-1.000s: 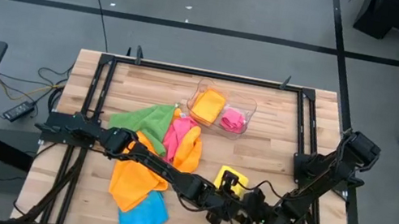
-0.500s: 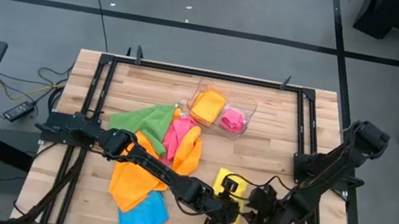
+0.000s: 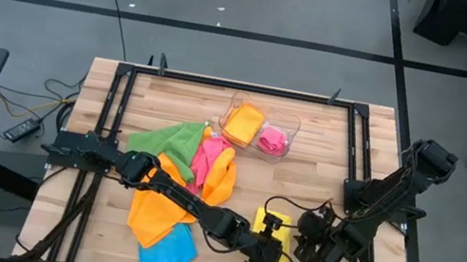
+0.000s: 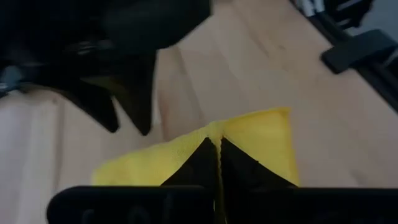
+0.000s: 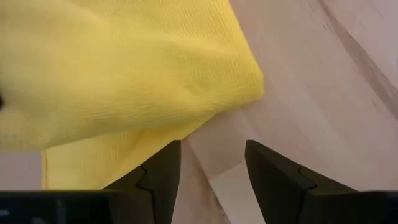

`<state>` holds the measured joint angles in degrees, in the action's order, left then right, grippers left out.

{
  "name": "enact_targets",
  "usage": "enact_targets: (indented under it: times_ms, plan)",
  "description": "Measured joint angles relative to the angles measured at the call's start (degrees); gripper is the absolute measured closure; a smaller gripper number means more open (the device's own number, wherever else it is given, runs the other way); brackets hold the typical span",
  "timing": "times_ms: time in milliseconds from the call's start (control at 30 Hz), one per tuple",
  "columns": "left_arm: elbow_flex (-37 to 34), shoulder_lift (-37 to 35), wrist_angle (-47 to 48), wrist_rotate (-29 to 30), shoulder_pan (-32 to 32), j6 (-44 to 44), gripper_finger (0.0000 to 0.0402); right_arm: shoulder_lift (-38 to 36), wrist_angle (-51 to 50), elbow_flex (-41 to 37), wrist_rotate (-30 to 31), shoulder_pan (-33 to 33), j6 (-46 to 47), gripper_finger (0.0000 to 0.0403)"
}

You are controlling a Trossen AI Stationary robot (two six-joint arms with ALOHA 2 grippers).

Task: Fold microfiber towels
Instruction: Fold the yellow microfiber cloth

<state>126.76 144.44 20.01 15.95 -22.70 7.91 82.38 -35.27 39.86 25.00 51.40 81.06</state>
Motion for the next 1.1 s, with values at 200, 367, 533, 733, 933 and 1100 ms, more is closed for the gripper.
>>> enact_targets:
  times_ms: [200,367,533,733,933,1100]
  plan:
    - [-3.4,0.2,-5.3,-1.0,0.4,-1.7,0.0352,0.0,-0.7,0.0,0.5,-1.4,0.0,0.0215]
    - [-7.3,0.2,-12.4,-1.7,0.4,-2.4,0.0329,0.0,-0.2,0.0,0.5,-3.5,-1.9,0.0215]
    - [-8.6,0.1,-17.4,-5.4,0.0,-3.5,0.0285,0.0,-0.3,0.0,0.6,-5.4,-4.0,0.0215]
    - [-8.8,0.1,-19.9,-9.1,0.0,-4.3,0.0213,0.0,-0.4,0.0,0.5,-6.4,-5.6,0.0215]
    - [-8.9,-3.1,-11.5,-8.4,0.3,-1.3,0.0188,0.0,-0.6,0.0,-0.7,-4.5,-6.7,0.0215]
    - [-8.7,-5.0,-0.3,-8.1,1.1,2.4,0.0203,0.0,-0.2,0.0,-2.7,-1.7,-8.3,0.0215]
